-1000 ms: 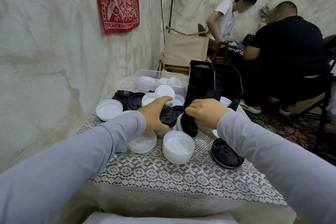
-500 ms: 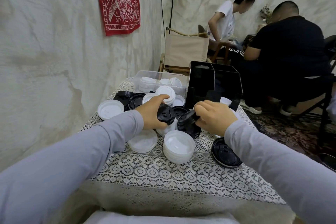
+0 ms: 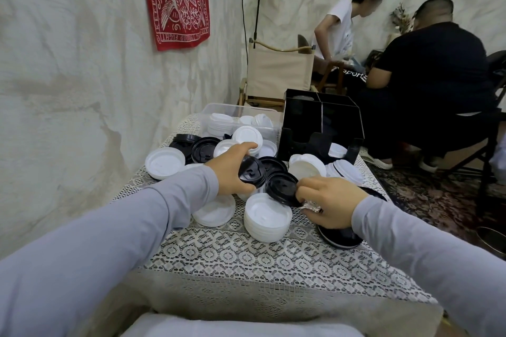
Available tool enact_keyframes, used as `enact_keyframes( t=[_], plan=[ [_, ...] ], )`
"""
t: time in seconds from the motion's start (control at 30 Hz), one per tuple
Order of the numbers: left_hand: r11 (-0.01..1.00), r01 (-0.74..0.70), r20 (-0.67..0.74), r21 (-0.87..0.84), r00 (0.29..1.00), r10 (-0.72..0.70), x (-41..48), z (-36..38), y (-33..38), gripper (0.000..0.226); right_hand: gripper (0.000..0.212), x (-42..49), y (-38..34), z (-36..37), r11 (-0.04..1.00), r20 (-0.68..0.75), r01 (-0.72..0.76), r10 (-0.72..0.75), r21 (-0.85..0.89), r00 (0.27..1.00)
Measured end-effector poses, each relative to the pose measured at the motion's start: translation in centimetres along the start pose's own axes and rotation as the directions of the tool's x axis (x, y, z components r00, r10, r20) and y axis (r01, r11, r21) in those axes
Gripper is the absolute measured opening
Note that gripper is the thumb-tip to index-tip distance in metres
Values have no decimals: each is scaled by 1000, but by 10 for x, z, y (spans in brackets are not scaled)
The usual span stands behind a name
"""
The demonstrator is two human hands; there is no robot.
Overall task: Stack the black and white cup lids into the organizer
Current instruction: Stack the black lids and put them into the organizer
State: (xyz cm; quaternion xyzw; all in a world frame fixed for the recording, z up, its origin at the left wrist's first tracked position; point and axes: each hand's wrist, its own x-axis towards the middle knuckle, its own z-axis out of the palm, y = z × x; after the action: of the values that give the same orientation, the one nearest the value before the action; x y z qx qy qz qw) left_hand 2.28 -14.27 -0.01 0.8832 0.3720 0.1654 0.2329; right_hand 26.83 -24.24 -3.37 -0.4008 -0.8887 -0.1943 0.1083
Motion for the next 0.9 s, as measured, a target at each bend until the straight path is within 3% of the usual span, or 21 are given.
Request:
enact_keyframes(
  t=[0.13,0.23,0.3,0.4,0.53,0.67,0.77,0.9],
  plan=[
    [1000,6,0,-3,1000,-6,0,1,-1,95,23,4,-6,-2,998,10,-37,37,52,999],
    [1000,13,-11,-10,1000,-13,1,1,-1,95,28,12,-8,-10,968,-5,-189,192,163,981],
    [1000,15,-19,-8,1000,-15,1,1,-1,95,35,22,-11,-15,891,65,-400,396,216,916],
    [1000,18,-16,4,1000,-18,1,1,0,95,53,39,-17,-15,800,219,-594,568,80,794],
    [999,22,-3,34,1000,-22,1,3,1,98,70,57,-24,-5,759,331,-648,629,-66,703],
    [997,24,-4,71,1000,-24,0,2,1,100,71,65,-30,2,747,394,-648,647,-152,653],
    [997,26,-1,76,1000,-26,-1,1,1,102,63,67,-29,-3,722,360,-689,661,-66,658],
    [999,31,1,32,1000,-31,-1,0,-2,101,70,65,-24,-22,661,273,-737,689,144,671]
  ],
)
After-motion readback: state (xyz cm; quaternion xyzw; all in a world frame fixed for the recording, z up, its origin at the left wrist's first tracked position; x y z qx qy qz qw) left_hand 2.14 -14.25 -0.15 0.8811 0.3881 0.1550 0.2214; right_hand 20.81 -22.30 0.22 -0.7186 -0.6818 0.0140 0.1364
